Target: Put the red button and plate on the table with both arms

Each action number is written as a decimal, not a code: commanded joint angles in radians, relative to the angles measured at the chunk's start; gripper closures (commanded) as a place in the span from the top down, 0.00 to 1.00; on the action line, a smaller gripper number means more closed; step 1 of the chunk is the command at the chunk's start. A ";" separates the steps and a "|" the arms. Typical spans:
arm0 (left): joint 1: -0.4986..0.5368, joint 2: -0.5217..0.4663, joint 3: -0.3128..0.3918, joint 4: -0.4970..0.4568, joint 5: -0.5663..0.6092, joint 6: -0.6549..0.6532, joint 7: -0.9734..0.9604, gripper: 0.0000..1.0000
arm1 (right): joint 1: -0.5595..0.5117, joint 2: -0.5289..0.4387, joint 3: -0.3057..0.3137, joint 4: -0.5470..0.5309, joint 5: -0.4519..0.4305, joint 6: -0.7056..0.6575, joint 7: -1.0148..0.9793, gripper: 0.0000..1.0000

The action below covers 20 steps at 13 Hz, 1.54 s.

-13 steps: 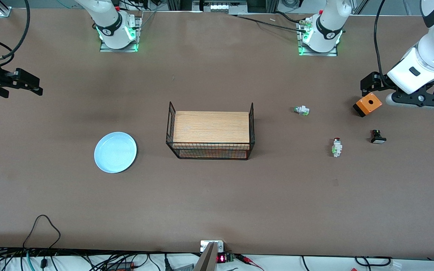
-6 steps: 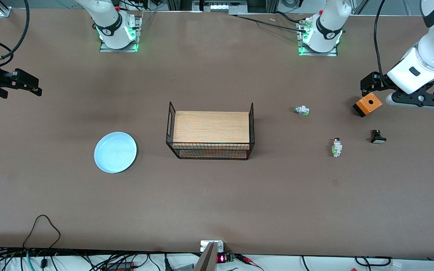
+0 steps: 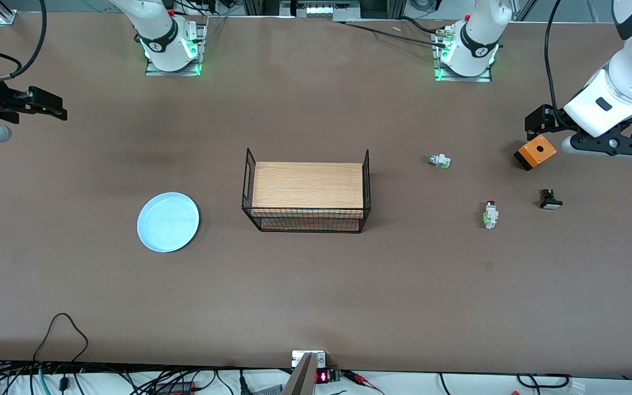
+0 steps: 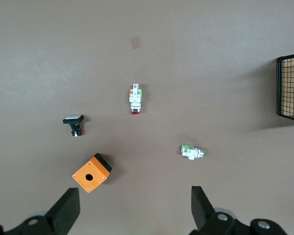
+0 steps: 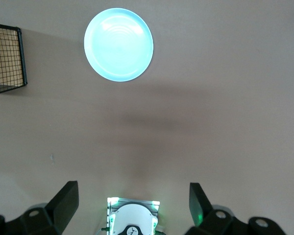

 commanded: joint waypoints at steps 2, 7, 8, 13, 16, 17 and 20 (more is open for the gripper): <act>-0.004 0.001 0.004 0.012 -0.001 -0.003 0.004 1.00 | -0.002 0.020 0.007 0.043 -0.014 -0.031 0.005 1.00; -0.004 0.001 0.004 0.012 -0.001 -0.003 0.004 1.00 | -0.001 0.028 0.007 0.043 -0.023 -0.026 0.005 1.00; -0.004 0.001 0.004 0.012 -0.001 -0.003 0.004 1.00 | -0.001 0.028 0.007 0.043 -0.023 -0.026 0.007 1.00; -0.004 0.001 0.004 0.012 -0.001 -0.003 0.004 1.00 | -0.001 0.028 0.007 0.043 -0.023 -0.002 0.010 1.00; -0.004 0.001 0.004 0.012 -0.001 -0.003 0.004 1.00 | -0.001 0.028 0.009 0.043 -0.021 0.021 0.010 1.00; -0.004 0.001 0.004 0.012 -0.001 -0.003 0.004 1.00 | 0.001 0.028 0.009 0.043 -0.021 0.024 0.010 1.00; -0.006 0.001 0.004 0.012 -0.001 -0.003 0.004 1.00 | 0.001 0.028 0.009 0.043 -0.021 0.029 0.012 1.00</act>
